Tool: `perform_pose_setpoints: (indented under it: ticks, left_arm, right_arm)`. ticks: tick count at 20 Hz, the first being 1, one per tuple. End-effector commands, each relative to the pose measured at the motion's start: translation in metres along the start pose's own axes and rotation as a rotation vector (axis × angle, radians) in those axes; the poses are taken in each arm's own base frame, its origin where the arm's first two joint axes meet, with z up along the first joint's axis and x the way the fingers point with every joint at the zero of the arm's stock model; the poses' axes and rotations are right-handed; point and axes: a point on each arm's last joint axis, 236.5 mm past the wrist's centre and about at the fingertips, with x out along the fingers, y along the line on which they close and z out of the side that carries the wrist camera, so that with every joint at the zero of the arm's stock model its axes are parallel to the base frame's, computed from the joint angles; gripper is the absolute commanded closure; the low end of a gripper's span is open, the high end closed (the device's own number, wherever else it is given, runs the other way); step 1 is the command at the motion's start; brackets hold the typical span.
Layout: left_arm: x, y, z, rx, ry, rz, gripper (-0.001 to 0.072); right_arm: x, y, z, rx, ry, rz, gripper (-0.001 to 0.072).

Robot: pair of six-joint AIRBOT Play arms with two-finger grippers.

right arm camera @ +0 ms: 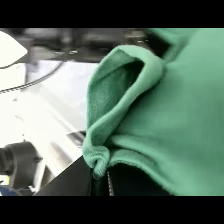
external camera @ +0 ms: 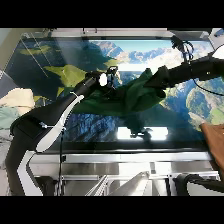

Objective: Fold the shirts.

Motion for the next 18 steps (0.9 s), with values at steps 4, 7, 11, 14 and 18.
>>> perform_pose_setpoints:
  ticks: [4,7,11,14,18]
  left_arm:
    - [-0.012,-0.008,0.009,0.008,-0.01,-0.012,0.0701]
    - [-0.037,0.011,0.001,0.05,0.047,0.017,0.0684]
    - [-0.135,0.114,0.015,0.017,0.023,0.199,0.0684]
    - [-0.215,0.191,0.003,-0.091,0.009,0.254,0.0685]
    - [-0.302,0.282,-0.014,-0.338,-0.139,0.332,0.0686]
  right_arm:
    - [0.017,0.052,0.02,-0.036,-0.085,0.111,0.0687]
    - [0.016,0.046,0.02,-0.028,-0.083,0.09,0.0687]
    - [0.019,0.047,0.025,-0.033,-0.103,0.082,0.0687]
    - [0.035,0.054,0.025,-0.031,-0.101,0.089,0.0687]
    - [0.094,0.082,0.023,-0.057,-0.061,0.118,0.0687]
